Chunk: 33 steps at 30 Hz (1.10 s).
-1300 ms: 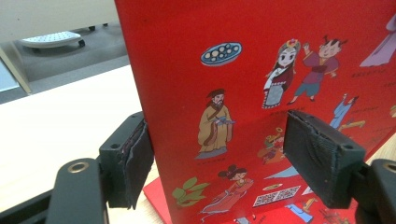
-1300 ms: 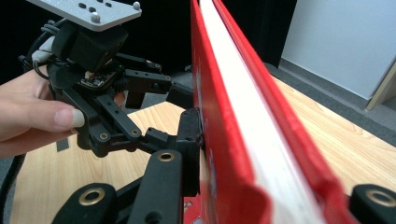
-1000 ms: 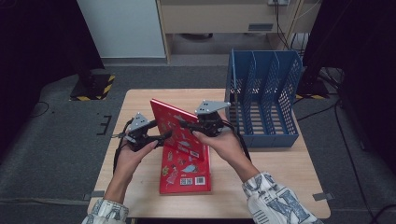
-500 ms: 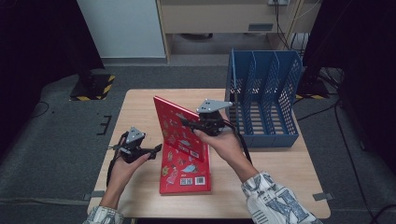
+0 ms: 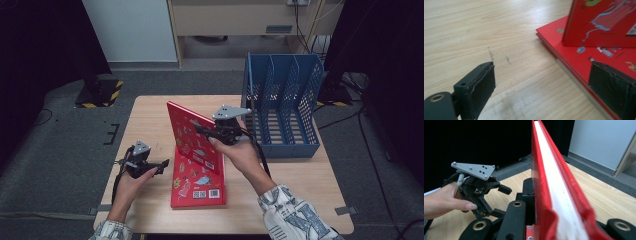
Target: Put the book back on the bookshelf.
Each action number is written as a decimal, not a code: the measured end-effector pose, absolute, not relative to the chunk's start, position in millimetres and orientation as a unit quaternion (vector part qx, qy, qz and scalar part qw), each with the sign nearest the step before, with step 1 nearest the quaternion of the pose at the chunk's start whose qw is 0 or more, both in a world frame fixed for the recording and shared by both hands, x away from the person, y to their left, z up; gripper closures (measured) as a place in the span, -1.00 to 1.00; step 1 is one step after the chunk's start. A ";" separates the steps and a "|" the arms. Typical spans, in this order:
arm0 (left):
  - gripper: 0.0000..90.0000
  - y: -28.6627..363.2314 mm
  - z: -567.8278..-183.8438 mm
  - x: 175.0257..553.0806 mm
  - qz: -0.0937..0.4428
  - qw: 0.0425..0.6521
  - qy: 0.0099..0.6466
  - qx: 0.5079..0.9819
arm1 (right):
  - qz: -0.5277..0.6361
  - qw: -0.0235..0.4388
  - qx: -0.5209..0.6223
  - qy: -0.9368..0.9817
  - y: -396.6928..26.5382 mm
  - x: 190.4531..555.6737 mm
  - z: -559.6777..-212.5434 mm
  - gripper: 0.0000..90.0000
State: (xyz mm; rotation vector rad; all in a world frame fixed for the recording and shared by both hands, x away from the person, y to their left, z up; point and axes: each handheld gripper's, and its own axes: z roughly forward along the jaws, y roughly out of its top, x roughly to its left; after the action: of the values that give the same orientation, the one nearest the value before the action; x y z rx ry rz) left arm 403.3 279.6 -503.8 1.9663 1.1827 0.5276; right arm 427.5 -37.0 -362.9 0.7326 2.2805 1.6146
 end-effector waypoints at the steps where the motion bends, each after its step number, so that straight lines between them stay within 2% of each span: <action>1: -0.84 282.4 -505.8 404.5 0.206 0.382 0.470 0.768 | 0.555 0.127 0.253 0.782 -37.5 427.2 -362.6 0.76; 6: -0.84 293.4 -511.9 407.6 0.212 0.367 0.495 0.759 | 0.556 0.127 0.256 0.780 -40.0 428.2 -361.8 0.76; 23: -0.85 299.7 -521.3 411.6 0.216 0.329 0.500 0.771 | 0.557 0.137 0.263 0.776 -53.7 427.0 -357.1 0.76; 33: -0.94 303.7 -524.3 414.0 0.209 0.319 0.521 0.764 | 0.559 0.143 0.267 0.772 -59.5 426.0 -354.7 0.76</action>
State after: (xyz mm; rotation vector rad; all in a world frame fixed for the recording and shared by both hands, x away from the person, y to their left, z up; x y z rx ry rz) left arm 414.0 303.7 -524.3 2.0090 1.3698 0.5508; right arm 426.0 -59.5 -354.7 0.7707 2.2276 1.6113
